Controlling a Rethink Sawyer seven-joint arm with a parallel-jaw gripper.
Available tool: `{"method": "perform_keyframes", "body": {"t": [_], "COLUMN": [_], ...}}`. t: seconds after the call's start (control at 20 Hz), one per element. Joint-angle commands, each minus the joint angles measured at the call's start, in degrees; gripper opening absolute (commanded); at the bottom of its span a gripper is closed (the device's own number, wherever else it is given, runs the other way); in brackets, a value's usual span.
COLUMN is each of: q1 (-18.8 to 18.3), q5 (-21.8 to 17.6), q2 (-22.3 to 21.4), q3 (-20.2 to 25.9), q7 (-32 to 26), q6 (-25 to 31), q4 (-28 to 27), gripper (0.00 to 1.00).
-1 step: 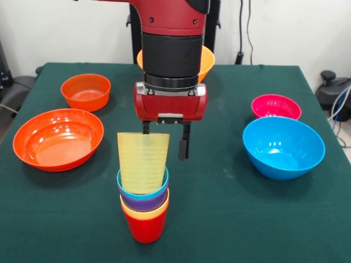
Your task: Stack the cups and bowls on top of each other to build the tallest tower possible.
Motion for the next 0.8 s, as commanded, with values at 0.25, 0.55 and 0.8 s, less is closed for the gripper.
{"method": "perform_keyframes", "body": {"t": [0.25,0.55,0.8], "q1": [0.53,0.45,0.28], "q5": [0.60,0.35,-0.41], "q2": [-1.78,-2.39,-2.79], "q3": [3.17,3.50,3.75], "q7": [-0.18,-1.43,-1.83], "q6": [4.34,4.29,2.79], "q4": [3.49,2.64,3.45], "gripper": [1.00,1.00,1.00]}}
